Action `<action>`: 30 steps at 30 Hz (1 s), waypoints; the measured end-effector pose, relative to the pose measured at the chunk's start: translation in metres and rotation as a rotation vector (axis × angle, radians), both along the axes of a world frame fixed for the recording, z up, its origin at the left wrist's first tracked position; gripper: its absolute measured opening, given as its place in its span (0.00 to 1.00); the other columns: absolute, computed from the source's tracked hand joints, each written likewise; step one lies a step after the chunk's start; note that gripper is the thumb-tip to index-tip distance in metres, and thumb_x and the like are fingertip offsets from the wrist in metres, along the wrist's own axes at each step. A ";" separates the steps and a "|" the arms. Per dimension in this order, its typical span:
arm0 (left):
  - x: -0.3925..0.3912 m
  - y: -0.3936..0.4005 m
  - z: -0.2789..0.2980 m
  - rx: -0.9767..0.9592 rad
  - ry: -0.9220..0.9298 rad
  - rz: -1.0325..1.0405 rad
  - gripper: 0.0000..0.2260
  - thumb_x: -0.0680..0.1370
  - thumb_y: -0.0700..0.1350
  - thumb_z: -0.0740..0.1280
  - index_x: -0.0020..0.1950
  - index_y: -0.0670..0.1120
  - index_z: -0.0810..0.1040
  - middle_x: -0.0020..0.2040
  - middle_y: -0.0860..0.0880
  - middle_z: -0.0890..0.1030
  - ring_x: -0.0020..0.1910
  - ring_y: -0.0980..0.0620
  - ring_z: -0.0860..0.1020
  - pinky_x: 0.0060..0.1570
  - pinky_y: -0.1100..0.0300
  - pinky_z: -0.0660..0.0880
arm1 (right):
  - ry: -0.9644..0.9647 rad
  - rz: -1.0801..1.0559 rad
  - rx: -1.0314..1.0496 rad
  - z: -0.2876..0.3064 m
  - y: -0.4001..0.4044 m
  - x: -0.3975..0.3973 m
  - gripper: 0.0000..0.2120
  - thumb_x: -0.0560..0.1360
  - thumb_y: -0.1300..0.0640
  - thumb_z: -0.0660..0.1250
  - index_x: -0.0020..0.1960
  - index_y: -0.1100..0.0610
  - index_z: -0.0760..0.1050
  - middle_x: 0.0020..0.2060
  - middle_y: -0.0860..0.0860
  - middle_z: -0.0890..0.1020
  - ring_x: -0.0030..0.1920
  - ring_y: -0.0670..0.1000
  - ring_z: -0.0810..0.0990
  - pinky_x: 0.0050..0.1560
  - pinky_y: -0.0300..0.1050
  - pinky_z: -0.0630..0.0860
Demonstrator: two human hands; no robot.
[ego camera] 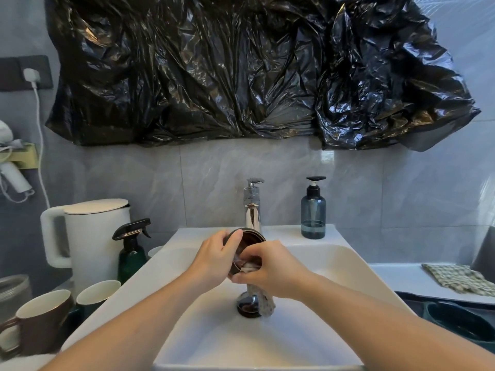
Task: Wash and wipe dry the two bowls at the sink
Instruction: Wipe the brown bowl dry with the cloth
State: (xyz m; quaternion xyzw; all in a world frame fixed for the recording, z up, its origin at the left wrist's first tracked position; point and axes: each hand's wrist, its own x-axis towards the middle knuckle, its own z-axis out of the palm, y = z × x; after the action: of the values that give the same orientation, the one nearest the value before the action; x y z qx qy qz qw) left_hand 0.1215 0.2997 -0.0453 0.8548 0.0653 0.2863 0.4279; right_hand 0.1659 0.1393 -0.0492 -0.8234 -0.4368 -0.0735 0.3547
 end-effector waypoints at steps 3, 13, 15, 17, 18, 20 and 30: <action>-0.004 0.005 -0.001 -0.108 0.048 -0.054 0.18 0.87 0.53 0.62 0.52 0.39 0.79 0.41 0.41 0.83 0.29 0.49 0.83 0.25 0.59 0.77 | 0.079 0.005 0.040 0.001 -0.001 0.001 0.10 0.71 0.46 0.79 0.50 0.49 0.86 0.42 0.44 0.85 0.43 0.45 0.83 0.43 0.38 0.79; -0.014 0.028 -0.003 0.101 -0.045 0.099 0.16 0.85 0.61 0.61 0.50 0.50 0.77 0.42 0.48 0.82 0.42 0.47 0.82 0.40 0.47 0.81 | 0.147 -0.111 0.529 0.015 -0.013 0.008 0.02 0.77 0.51 0.73 0.47 0.48 0.84 0.42 0.42 0.86 0.46 0.44 0.84 0.48 0.43 0.81; -0.015 0.031 -0.003 0.204 -0.074 0.133 0.15 0.84 0.62 0.60 0.50 0.52 0.74 0.41 0.51 0.81 0.43 0.51 0.80 0.46 0.47 0.78 | 0.100 -0.211 0.571 0.017 -0.016 0.014 0.01 0.78 0.51 0.72 0.49 0.46 0.83 0.43 0.41 0.85 0.47 0.42 0.82 0.50 0.42 0.80; -0.015 0.030 -0.002 0.228 -0.111 0.124 0.13 0.84 0.62 0.60 0.52 0.53 0.73 0.41 0.53 0.81 0.43 0.52 0.79 0.46 0.48 0.77 | 0.124 -0.242 0.541 0.016 -0.017 0.017 0.05 0.80 0.52 0.69 0.55 0.45 0.81 0.47 0.40 0.84 0.51 0.42 0.82 0.54 0.42 0.80; -0.015 0.027 -0.001 0.255 -0.119 0.112 0.13 0.85 0.62 0.60 0.53 0.54 0.73 0.42 0.53 0.82 0.43 0.52 0.79 0.46 0.49 0.77 | 0.145 -0.238 0.513 0.014 -0.016 0.018 0.08 0.81 0.52 0.68 0.59 0.46 0.81 0.49 0.40 0.84 0.53 0.42 0.81 0.55 0.42 0.80; -0.014 0.023 -0.001 0.331 -0.121 0.081 0.11 0.85 0.61 0.60 0.55 0.54 0.72 0.45 0.53 0.82 0.45 0.50 0.79 0.47 0.50 0.76 | 0.150 -0.202 0.467 0.011 -0.014 0.017 0.11 0.82 0.54 0.66 0.63 0.46 0.80 0.51 0.40 0.84 0.54 0.39 0.81 0.53 0.38 0.79; -0.011 0.022 -0.005 0.386 -0.176 0.074 0.12 0.85 0.61 0.60 0.56 0.53 0.72 0.45 0.51 0.83 0.45 0.46 0.79 0.47 0.47 0.76 | 0.062 0.020 0.333 0.008 -0.005 0.004 0.19 0.85 0.56 0.61 0.71 0.40 0.75 0.54 0.44 0.85 0.51 0.47 0.84 0.54 0.43 0.82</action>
State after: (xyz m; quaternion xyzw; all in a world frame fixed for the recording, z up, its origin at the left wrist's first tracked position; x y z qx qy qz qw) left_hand 0.1107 0.3220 -0.0499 0.8897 0.0029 0.3823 0.2494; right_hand 0.1697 0.1340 -0.0407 -0.7510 -0.4154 -0.1157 0.5001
